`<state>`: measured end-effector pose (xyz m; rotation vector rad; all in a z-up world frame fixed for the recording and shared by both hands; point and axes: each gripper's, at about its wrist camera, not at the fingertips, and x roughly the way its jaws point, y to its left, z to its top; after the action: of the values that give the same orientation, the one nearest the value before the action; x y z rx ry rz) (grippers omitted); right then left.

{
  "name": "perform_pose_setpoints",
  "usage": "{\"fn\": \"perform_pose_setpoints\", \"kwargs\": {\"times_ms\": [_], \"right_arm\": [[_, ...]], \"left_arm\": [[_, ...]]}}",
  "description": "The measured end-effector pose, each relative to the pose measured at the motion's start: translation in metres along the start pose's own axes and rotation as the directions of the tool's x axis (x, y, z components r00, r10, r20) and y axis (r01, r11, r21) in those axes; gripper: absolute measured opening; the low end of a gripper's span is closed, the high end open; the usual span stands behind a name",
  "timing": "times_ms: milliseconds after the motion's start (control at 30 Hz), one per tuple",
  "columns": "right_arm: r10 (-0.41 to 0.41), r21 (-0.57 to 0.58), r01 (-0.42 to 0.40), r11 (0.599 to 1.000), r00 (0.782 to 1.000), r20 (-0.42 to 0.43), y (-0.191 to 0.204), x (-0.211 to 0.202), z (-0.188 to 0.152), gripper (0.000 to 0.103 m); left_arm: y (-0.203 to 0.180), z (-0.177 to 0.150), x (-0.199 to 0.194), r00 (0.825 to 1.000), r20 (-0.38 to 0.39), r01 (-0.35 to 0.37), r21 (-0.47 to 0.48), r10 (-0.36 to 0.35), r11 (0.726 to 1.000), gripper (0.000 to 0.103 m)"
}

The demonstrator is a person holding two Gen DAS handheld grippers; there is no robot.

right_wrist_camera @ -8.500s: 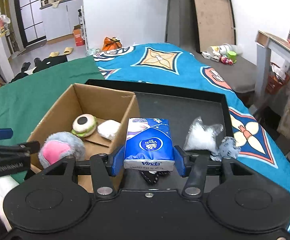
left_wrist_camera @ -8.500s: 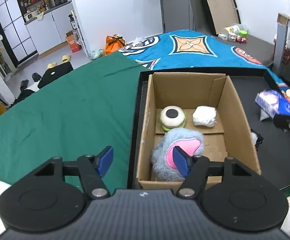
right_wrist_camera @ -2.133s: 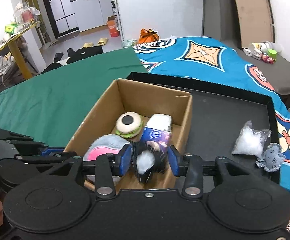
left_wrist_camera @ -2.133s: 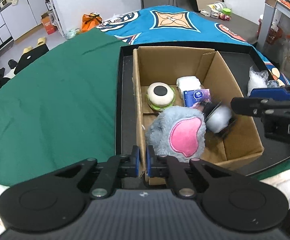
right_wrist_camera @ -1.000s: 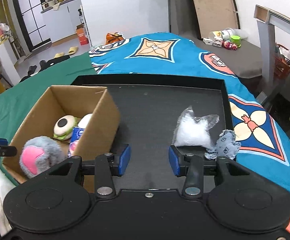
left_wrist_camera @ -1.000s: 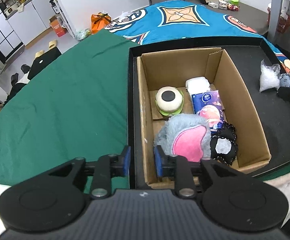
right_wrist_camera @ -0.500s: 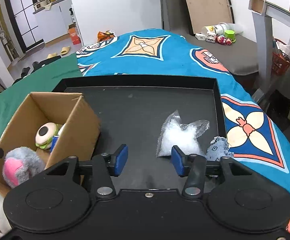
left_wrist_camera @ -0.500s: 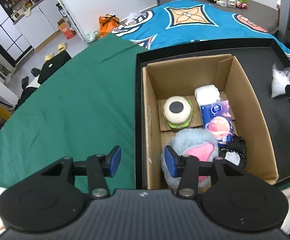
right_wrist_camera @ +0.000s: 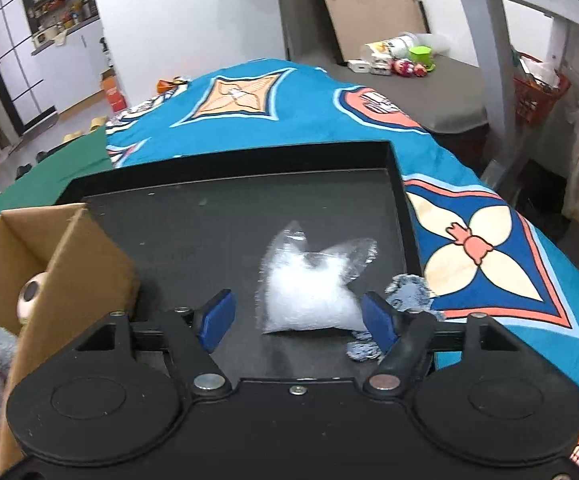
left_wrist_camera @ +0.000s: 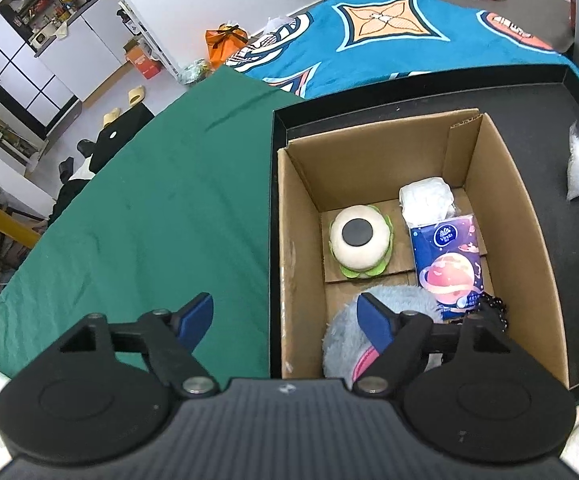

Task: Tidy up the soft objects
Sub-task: 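Move the right tool to the clear bag of white filling and grasp it, then lift the clear bag with the right tool and carry it over the box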

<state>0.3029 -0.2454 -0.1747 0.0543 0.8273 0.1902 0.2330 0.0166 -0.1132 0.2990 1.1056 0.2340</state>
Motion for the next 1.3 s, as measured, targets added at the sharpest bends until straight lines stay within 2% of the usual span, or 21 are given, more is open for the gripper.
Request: {"fn": "perform_pose_setpoints", "kwargs": {"times_ms": [133,533,567,700,867,1300], "right_arm": [[-0.002,0.018,0.003,1.000,1.000,-0.010,-0.005,0.013,-0.004,0.079],[-0.003,-0.023,0.004,1.000,1.000,0.019,0.003,0.029,-0.005,0.078],[-0.005,-0.029,0.005,1.000,1.000,0.016,0.003,0.030,-0.006,0.076],[-0.005,-0.051,0.006,0.999,1.000,0.010,0.005,0.031,-0.007,0.053],[0.010,-0.052,-0.010,0.999,1.000,-0.007,0.003,0.025,-0.007,0.037],[0.043,-0.044,-0.042,0.998,0.999,0.026,0.007,-0.006,-0.003,0.032]], "left_arm": [[-0.006,0.004,0.004,1.000,-0.005,-0.016,0.013,0.016,1.000,0.084],[-0.013,0.010,0.013,0.999,-0.016,-0.047,0.017,0.048,0.999,0.086],[-0.014,0.010,0.014,0.999,-0.017,-0.048,0.019,0.049,0.999,0.086],[-0.014,0.011,0.016,0.998,-0.023,-0.050,0.023,0.050,0.999,0.086],[-0.015,0.011,0.013,0.999,-0.024,-0.048,0.020,0.049,0.999,0.086],[-0.007,0.005,0.001,0.999,-0.007,-0.034,0.012,0.034,0.999,0.086]]}}
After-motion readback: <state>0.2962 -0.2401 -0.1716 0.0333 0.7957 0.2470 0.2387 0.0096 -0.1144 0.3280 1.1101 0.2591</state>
